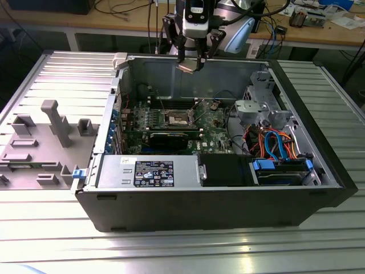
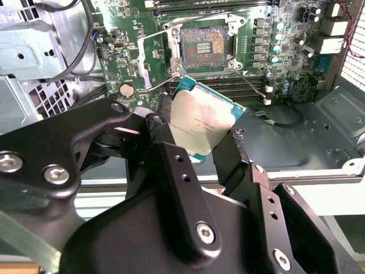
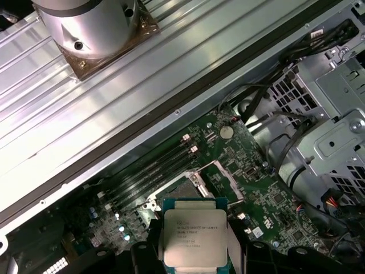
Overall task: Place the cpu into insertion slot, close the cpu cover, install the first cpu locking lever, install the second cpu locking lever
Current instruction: 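Place the cpu into insertion slot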
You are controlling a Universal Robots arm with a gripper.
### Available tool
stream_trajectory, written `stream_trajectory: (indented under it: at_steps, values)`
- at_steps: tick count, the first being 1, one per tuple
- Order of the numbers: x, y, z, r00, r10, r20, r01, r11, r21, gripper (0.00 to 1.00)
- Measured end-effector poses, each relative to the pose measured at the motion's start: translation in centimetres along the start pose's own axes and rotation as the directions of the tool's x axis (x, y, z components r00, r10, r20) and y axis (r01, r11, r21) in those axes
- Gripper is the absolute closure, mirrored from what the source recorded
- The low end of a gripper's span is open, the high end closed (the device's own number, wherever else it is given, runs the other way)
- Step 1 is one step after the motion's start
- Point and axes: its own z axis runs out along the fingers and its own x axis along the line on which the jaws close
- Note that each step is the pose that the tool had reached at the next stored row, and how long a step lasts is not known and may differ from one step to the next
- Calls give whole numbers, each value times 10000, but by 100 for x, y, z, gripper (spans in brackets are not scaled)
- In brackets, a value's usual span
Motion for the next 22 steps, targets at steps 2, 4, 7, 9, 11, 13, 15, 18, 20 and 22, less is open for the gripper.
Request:
stream_trajectory:
  at_steps: [2, 4, 7, 9, 11, 13, 15, 18, 20, 22]
  values:
    - [0, 0, 0, 10000, 39, 3, -39, 10000, -1, 47]
    - [0, 0, 0, 10000, 87, 7, -87, 10000, -2, 47]
    - [0, 0, 0, 9999, 155, 14, -155, 9999, -3, 47]
    - [0, 0, 0, 9998, 208, 18, -208, 9998, -4, 47]
    - [0, 0, 0, 9997, 247, 22, -247, 9997, -5, 47]
    - [0, 0, 0, 9996, 289, 26, -289, 9996, -6, 47]
    - [0, 0, 0, 9994, 332, 29, -332, 9994, -7, 47]
    - [0, 0, 0, 9993, 381, 34, -381, 9993, -8, 47]
    - [0, 0, 0, 9991, 427, 38, -427, 9991, -9, 47]
    - [0, 0, 0, 9976, 694, 62, -694, 9976, -15, 47]
